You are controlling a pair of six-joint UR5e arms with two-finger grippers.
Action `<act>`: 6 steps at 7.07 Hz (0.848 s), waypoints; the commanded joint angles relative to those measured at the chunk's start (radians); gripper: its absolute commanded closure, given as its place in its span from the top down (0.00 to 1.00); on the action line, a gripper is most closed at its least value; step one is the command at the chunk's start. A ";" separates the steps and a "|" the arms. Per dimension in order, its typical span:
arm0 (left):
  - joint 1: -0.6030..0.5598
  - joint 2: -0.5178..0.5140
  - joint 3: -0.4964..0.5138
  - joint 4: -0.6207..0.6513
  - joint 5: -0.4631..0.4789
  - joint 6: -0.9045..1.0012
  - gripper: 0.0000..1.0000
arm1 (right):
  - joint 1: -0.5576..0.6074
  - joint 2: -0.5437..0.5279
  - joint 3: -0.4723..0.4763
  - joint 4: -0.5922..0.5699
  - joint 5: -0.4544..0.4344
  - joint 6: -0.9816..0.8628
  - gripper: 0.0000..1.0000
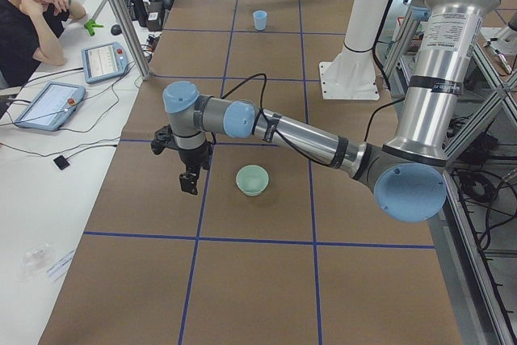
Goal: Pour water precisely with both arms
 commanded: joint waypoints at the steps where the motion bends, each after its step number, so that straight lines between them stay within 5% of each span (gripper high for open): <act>1: -0.043 0.036 0.099 -0.025 -0.048 0.065 1.00 | 0.015 -0.008 -0.001 -0.001 0.019 0.002 1.00; 6: -0.092 0.098 0.060 -0.129 -0.043 0.052 1.00 | 0.070 -0.042 -0.017 -0.001 0.065 -0.001 1.00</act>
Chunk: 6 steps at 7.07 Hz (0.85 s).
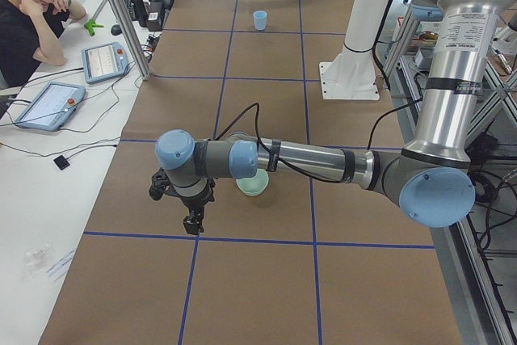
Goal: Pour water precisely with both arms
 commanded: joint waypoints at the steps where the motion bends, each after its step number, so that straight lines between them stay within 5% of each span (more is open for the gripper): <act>1: -0.005 0.045 0.010 -0.084 0.000 -0.001 1.00 | 0.007 -0.014 -0.011 0.000 0.007 -0.001 1.00; 4: -0.006 0.045 0.005 -0.084 0.002 -0.010 1.00 | 0.007 -0.022 -0.017 0.012 0.004 -0.006 1.00; 6: -0.008 0.045 0.004 -0.084 0.003 -0.010 1.00 | 0.007 -0.016 -0.116 0.177 0.004 0.000 1.00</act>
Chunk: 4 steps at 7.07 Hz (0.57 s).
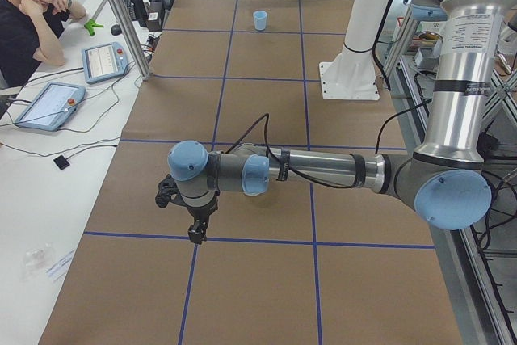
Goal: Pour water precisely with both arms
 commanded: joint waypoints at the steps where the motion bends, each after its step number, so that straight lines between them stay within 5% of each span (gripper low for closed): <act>1: -0.001 -0.002 -0.001 0.000 0.002 0.000 1.00 | 0.000 0.010 -0.093 0.138 0.000 0.004 1.00; 4: -0.001 -0.005 -0.004 0.000 0.020 -0.002 1.00 | 0.000 0.014 -0.077 0.151 0.001 0.077 1.00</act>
